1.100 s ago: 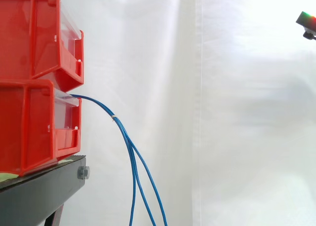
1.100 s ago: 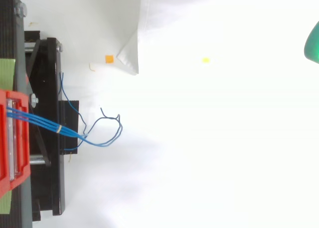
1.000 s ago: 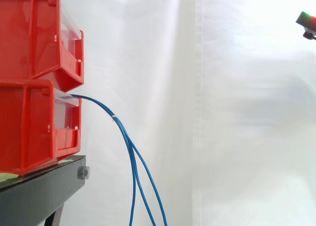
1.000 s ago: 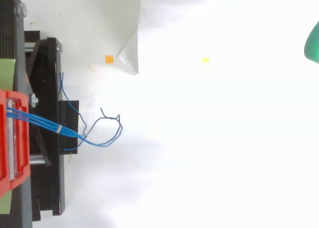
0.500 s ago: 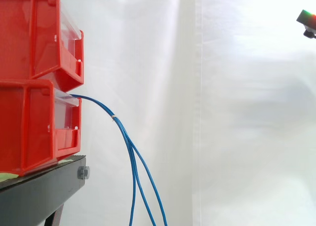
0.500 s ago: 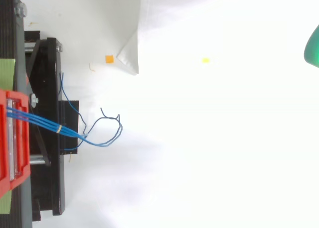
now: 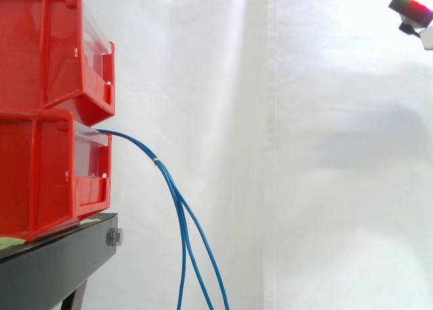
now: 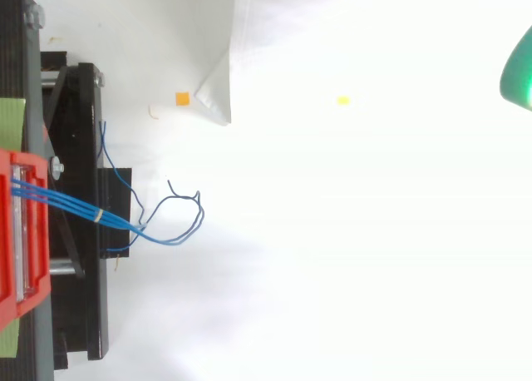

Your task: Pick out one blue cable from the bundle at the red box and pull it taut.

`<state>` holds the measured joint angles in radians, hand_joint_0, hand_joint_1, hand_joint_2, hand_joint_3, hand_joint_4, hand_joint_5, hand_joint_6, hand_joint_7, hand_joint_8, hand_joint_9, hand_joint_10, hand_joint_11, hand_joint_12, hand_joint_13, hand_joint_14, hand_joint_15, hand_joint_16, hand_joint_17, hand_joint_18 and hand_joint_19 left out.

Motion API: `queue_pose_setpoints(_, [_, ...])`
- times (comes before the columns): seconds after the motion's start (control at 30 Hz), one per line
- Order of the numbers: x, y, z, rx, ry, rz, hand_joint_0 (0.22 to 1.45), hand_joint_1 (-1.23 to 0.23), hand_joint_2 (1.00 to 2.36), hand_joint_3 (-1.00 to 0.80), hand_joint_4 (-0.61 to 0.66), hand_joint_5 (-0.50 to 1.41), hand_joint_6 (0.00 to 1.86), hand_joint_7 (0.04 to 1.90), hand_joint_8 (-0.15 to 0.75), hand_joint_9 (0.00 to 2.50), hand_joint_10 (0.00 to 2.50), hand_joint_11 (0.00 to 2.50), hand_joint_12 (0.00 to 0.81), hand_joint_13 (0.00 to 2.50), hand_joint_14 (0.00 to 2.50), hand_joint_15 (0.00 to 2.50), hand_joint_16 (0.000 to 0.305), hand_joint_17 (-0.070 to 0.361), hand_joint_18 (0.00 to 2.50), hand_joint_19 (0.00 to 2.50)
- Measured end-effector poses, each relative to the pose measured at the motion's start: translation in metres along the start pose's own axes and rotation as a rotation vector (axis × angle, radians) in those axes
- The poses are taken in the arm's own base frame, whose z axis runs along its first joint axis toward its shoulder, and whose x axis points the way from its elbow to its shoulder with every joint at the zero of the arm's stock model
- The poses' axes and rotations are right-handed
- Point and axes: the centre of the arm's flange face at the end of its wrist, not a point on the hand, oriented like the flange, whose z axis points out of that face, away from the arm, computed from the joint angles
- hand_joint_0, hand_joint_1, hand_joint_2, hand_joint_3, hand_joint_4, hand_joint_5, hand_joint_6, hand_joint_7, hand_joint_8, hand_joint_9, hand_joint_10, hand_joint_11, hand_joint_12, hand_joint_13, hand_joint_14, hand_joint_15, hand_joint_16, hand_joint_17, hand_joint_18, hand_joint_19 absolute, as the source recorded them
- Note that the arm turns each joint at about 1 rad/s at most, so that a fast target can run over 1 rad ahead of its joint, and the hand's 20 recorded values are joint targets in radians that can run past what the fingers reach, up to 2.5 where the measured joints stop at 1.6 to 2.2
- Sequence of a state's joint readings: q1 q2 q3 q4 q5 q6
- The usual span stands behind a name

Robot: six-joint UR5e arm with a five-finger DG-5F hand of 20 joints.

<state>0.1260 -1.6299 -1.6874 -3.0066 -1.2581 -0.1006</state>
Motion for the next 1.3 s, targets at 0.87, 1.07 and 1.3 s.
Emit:
queue_pose_setpoints(0.87, [0.022,-0.045,0.041,-0.015,-0.096,-0.075,0.52,-0.64,1.00,-0.49,0.16,-0.19,0.50,0.72,0.190,0.59,0.01,0.22,0.316,0.56,0.01,0.24,0.051,0.115,0.43,0.54])
queue_pose_setpoints(1.07, [0.027,-0.051,0.046,-0.009,-0.131,-0.151,0.52,-0.64,1.00,-0.49,0.16,-0.19,0.50,0.72,0.188,0.59,0.01,0.22,0.316,0.56,0.01,0.23,0.051,0.115,0.44,0.54])
queue_pose_setpoints(1.3, [0.038,-0.079,0.061,0.010,-0.131,-0.169,0.52,-0.64,1.00,-0.49,0.16,-0.19,0.50,0.72,0.191,0.60,0.01,0.22,0.319,0.56,0.01,0.23,0.051,0.114,0.44,0.54])
